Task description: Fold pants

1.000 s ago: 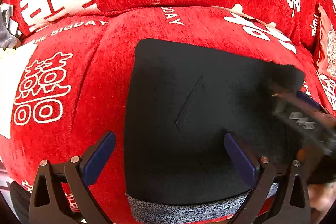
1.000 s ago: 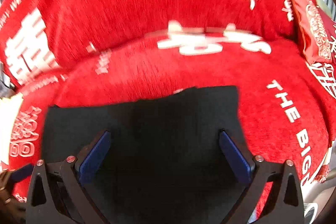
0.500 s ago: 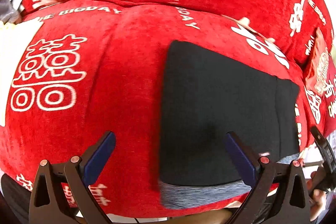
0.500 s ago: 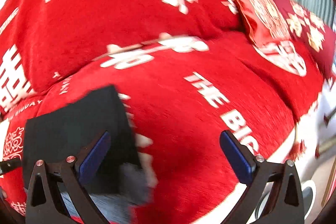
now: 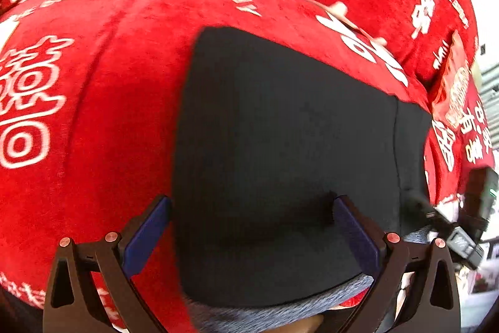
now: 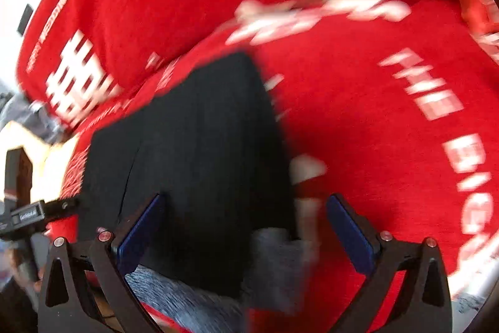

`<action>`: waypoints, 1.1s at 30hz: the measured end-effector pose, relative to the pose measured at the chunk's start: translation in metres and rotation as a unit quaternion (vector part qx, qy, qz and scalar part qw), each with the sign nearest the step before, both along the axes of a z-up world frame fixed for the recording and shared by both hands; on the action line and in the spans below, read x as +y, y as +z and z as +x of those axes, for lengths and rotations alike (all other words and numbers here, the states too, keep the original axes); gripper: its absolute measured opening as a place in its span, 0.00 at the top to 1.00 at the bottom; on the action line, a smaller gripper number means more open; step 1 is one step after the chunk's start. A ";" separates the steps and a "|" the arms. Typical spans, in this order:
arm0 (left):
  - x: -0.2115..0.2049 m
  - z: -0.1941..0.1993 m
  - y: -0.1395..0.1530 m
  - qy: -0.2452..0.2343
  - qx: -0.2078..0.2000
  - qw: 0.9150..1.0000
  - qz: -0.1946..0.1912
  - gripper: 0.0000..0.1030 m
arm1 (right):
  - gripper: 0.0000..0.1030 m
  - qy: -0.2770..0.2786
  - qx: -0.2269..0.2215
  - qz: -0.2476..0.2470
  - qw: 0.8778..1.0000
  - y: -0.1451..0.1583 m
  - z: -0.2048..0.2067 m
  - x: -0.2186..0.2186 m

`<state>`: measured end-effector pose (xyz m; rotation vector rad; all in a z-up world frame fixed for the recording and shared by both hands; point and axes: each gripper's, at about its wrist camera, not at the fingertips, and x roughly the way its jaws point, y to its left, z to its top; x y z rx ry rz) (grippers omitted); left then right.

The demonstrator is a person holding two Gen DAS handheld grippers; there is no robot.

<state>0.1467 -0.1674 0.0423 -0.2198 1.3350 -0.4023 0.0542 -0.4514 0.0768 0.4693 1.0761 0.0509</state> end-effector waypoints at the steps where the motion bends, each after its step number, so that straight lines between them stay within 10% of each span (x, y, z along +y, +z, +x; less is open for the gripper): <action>1: -0.002 0.001 -0.002 0.004 -0.002 1.000 0.001 0.00 | 0.00 0.012 0.012 0.019 1.000 -0.009 0.005 0.006; 12: -0.009 0.011 -0.011 -0.007 0.010 1.000 -0.022 0.01 | 0.00 -0.007 -0.018 -0.014 1.000 -0.009 0.014 0.018; 16: -0.012 0.008 0.003 -0.041 -0.002 0.999 -0.030 0.27 | 0.05 0.024 -0.012 -0.057 0.998 0.004 0.013 0.039; 22: -0.007 0.008 0.015 -0.040 -0.003 0.999 -0.032 0.45 | 0.38 0.043 -0.033 -0.081 0.995 0.029 -0.001 0.055; 33: 0.007 0.003 0.036 -0.053 -0.014 0.997 -0.053 0.69 | 0.42 0.037 -0.047 -0.117 0.991 0.061 -0.011 0.085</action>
